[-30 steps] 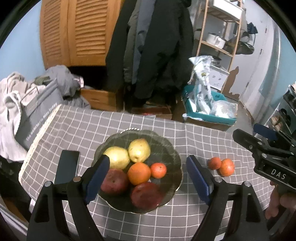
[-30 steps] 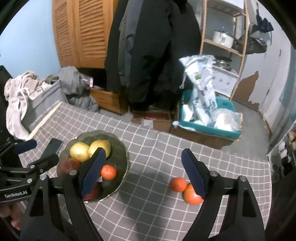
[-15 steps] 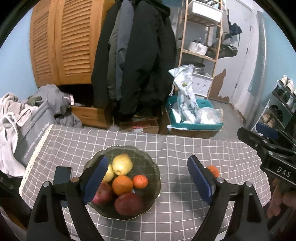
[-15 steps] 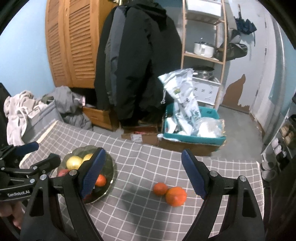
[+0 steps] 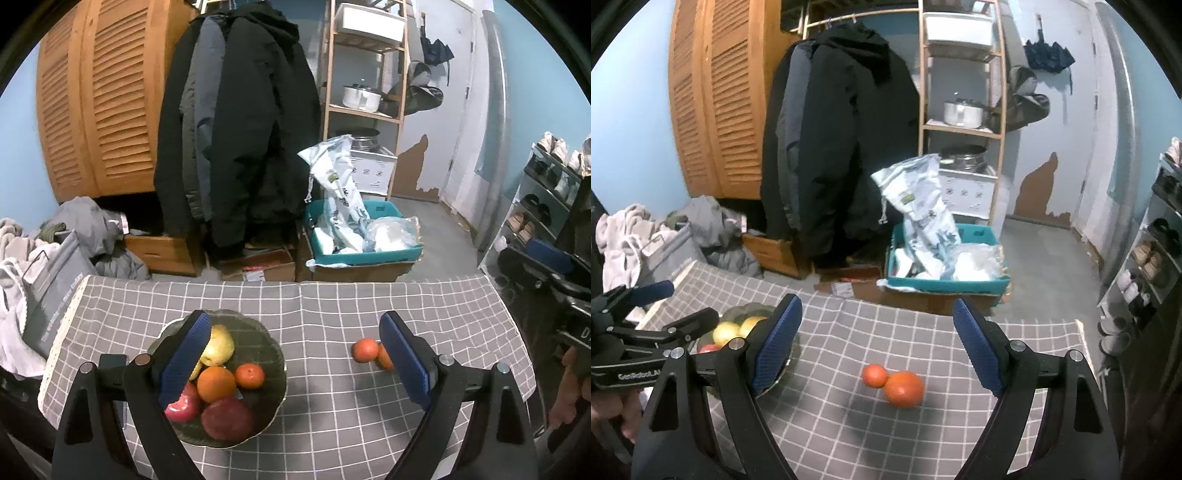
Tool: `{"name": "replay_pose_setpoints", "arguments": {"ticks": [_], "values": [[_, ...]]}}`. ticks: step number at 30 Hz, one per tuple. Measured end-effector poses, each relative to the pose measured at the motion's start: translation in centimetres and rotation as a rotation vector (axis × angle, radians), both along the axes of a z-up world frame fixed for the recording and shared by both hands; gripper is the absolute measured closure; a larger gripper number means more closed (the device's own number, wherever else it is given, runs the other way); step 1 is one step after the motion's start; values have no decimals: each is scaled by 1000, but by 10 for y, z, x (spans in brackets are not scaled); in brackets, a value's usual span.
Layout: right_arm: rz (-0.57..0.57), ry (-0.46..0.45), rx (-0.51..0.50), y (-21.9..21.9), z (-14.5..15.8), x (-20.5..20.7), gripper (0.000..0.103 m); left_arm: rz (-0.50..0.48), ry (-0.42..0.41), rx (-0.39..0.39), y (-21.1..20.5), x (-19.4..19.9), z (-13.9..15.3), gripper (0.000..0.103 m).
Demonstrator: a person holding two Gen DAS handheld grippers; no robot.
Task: Organize fruits
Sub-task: 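Withdraw both tools from the bowl toward the last two oranges on the cloth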
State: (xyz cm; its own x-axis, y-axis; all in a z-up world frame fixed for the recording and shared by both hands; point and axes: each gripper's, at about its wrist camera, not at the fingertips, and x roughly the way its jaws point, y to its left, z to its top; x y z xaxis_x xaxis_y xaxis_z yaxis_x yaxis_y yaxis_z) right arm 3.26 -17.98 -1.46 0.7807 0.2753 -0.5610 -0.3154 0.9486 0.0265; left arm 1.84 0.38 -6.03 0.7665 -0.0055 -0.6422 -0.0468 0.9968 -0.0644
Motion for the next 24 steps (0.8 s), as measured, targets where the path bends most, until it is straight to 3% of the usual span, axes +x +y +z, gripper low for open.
{"name": "replay_pose_setpoints", "arguments": {"ticks": [10, 24], "values": [[-57, 37, 0, -36, -14, 6, 19, -53, 15, 10, -31, 14, -6, 5], [-92, 231, -26, -50, -82, 38, 19, -83, 218, 33, -54, 63, -85, 4]]}}
